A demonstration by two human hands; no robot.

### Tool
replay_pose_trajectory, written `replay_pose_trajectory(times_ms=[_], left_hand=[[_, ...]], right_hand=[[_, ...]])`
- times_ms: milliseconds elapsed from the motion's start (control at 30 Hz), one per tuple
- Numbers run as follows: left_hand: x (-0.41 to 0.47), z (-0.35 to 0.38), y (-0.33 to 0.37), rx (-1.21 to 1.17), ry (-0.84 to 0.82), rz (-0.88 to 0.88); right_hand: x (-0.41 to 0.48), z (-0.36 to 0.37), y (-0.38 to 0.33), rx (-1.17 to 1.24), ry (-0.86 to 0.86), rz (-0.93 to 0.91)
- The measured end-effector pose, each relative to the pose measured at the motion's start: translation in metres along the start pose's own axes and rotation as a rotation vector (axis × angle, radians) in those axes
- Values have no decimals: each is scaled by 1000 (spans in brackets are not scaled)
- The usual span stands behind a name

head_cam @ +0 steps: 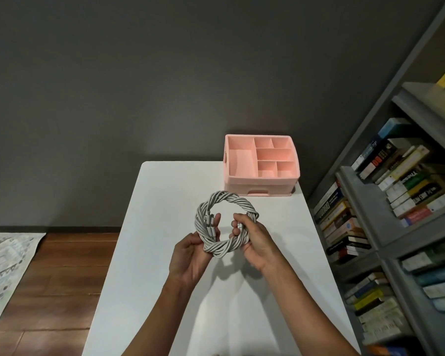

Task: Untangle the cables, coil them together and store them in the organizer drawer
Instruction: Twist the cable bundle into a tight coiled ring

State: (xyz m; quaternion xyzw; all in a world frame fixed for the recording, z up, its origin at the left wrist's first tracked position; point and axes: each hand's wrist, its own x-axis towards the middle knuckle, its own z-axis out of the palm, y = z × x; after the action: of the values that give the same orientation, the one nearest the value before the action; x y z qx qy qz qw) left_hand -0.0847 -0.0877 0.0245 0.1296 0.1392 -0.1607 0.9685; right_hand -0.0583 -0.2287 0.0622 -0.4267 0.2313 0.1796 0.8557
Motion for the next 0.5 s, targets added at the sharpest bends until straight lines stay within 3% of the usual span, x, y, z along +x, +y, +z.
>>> replay_pose_trajectory(times_ms=[233, 400, 500], left_hand=[[-2, -9, 6, 36, -214, -38], [-3, -7, 8, 201, -116, -37], [-6, -9, 5, 153, -111, -13]], right_hand=[[-5, 2, -4, 23, -38, -22], [-7, 5, -7, 65, -48, -53], [-8, 8, -7, 57, -57, -66]])
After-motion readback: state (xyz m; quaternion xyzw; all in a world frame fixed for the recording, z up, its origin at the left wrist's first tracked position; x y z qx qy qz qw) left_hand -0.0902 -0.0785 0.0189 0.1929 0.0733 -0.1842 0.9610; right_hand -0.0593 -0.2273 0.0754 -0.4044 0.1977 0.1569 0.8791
